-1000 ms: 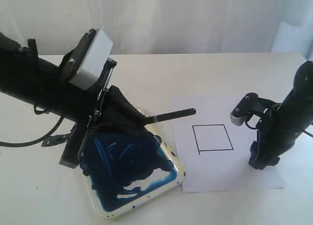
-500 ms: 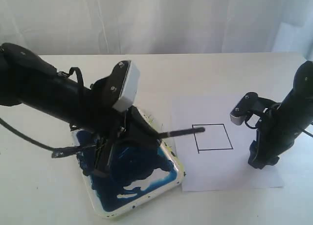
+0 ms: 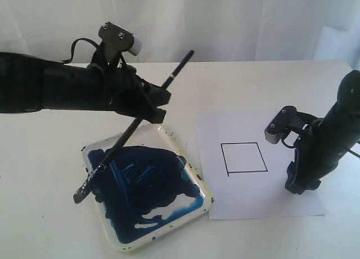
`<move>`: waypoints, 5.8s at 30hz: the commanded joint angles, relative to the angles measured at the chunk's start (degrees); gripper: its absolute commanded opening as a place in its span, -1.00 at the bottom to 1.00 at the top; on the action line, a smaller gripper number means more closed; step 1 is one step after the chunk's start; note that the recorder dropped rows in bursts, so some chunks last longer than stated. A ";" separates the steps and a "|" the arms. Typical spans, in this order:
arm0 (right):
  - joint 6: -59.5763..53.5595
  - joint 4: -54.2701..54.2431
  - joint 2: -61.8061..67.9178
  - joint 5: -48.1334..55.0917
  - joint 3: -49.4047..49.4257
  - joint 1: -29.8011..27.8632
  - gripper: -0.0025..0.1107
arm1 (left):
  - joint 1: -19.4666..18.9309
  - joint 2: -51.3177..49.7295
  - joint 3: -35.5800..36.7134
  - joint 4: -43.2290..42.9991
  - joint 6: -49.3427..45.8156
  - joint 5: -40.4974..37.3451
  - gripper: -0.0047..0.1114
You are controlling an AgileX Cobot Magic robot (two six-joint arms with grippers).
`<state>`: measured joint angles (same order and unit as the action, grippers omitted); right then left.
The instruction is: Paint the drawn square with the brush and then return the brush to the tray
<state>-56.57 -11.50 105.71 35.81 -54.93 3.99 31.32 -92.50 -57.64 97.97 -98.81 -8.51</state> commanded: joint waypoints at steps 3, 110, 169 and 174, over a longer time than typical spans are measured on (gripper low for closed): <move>-0.15 0.51 1.18 -1.73 0.36 -0.03 0.05 | -0.35 0.01 -0.35 1.98 29.34 11.21 -0.92; -0.15 -3.56 1.18 -5.38 0.36 -0.03 0.05 | -0.35 -6.39 9.49 -26.01 85.03 48.96 -0.11; -0.15 -4.56 1.18 -5.58 0.36 -0.03 0.05 | -17.30 4.47 -6.58 -44.49 57.23 -18.97 -0.73; -0.15 -4.56 1.18 -5.58 0.36 -0.03 0.05 | -17.40 3.22 -14.13 -82.87 76.25 -27.25 -0.55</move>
<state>-56.57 -16.46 106.19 30.70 -54.93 3.99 14.17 -88.57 -68.19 33.36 -31.71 -30.02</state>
